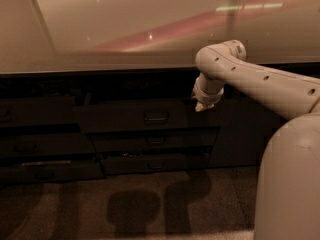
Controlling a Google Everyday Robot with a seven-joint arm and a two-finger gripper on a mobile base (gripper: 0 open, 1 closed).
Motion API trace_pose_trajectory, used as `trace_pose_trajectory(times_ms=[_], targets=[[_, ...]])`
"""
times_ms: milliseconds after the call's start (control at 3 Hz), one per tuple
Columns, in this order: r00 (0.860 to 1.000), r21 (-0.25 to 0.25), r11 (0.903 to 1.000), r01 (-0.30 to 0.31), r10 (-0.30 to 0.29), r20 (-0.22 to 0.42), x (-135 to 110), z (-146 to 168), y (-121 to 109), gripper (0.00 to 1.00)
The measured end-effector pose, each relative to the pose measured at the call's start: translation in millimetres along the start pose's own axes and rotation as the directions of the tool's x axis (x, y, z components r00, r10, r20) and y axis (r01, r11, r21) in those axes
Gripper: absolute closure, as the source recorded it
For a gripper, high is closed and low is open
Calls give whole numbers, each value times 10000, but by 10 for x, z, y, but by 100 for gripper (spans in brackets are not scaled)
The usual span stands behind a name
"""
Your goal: Open top drawer
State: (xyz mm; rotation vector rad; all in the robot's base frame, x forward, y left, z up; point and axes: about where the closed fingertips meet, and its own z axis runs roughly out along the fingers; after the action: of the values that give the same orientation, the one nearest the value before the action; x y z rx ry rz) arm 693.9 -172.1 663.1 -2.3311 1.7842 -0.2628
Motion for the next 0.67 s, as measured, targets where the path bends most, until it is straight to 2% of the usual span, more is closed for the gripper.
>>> trace_pose_trajectory(times_ms=[333, 667], targets=[[9999, 119, 9999, 109, -110, 49, -42, 29, 162, 100], [9999, 119, 9999, 110, -110, 49, -44, -33, 154, 100]])
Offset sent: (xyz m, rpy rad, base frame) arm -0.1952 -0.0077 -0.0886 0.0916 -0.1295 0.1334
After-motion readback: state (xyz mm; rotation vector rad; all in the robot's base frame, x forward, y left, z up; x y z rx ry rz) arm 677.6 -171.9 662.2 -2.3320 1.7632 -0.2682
